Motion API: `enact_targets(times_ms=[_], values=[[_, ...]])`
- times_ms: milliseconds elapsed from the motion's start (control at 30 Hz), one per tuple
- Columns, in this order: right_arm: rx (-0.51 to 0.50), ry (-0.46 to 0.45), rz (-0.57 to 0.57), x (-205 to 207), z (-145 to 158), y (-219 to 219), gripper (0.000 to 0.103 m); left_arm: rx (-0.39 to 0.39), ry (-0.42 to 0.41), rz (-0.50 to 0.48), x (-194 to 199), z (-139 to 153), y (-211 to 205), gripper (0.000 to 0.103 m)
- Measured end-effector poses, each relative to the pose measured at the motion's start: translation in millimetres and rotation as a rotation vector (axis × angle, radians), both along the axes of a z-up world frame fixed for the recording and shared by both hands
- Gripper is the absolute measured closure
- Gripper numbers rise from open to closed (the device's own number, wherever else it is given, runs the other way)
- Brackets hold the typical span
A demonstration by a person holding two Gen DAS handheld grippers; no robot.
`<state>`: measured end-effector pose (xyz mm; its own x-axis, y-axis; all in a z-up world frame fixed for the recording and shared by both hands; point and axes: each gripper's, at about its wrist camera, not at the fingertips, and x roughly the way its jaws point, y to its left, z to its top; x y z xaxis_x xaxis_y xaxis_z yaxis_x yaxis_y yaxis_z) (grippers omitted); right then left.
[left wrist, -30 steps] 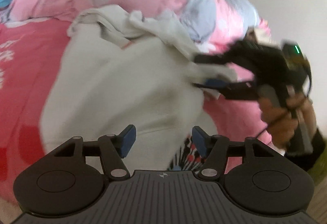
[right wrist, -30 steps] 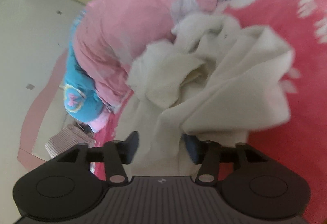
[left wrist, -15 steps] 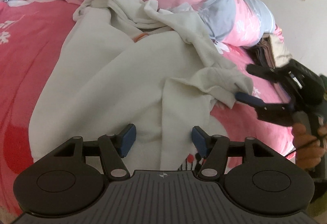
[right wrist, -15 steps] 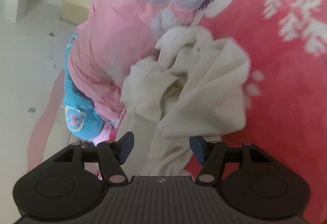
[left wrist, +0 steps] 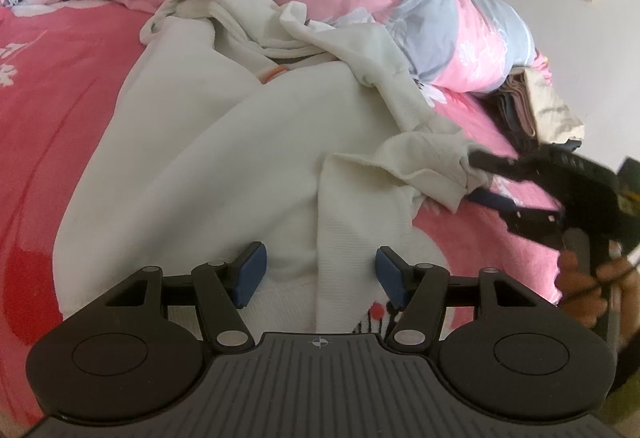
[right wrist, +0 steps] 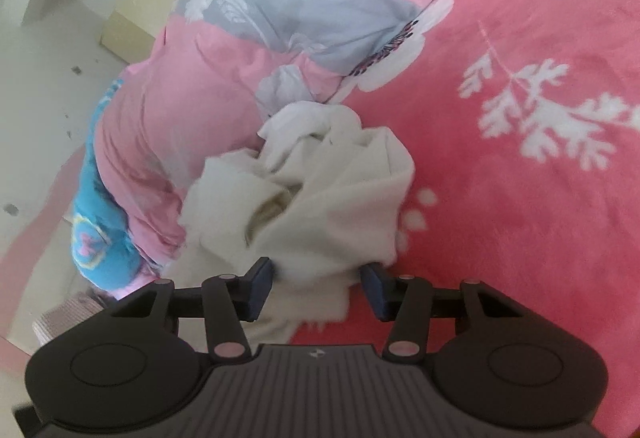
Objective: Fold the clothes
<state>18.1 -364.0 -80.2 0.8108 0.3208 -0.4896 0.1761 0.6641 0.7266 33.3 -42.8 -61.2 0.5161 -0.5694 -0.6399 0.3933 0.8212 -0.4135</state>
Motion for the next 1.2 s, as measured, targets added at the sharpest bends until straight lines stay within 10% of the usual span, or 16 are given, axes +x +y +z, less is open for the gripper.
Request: enact_targets(times_ms=[133, 367, 533, 733, 967, 1200], values=[[0.044, -0.009, 0.016, 29.3, -4.2, -9.7, 0.078, 0.011, -0.016, -0.006, -1.5, -0.4, -1.4, 0.042], [0.234, 0.013, -0.006, 63.4, -35.2, -35.2, 0.081, 0.016, -0.015, -0.007, -0.7, 1.0, -1.8, 0.042], [0.153, -0.063, 0.021, 30.5, -19.1, -34.2, 0.079, 0.017, -0.013, -0.015, 1.0, 0.6, -2.0, 0.042], [-0.38, -0.147, 0.184, -12.1, 27.7, 6.7, 0.077, 0.014, -0.008, -0.017, 1.9, 1.0, -2.0, 0.042], [-1.248, -0.277, 0.49, -38.7, 19.3, 104.7, 0.077, 0.016, -0.008, -0.02, 2.2, 0.9, -2.2, 0.042], [-1.545, -0.354, 0.681, -25.7, -4.4, 129.5, 0.077, 0.02, -0.014, -0.021, 1.1, 1.0, -2.5, 0.042]])
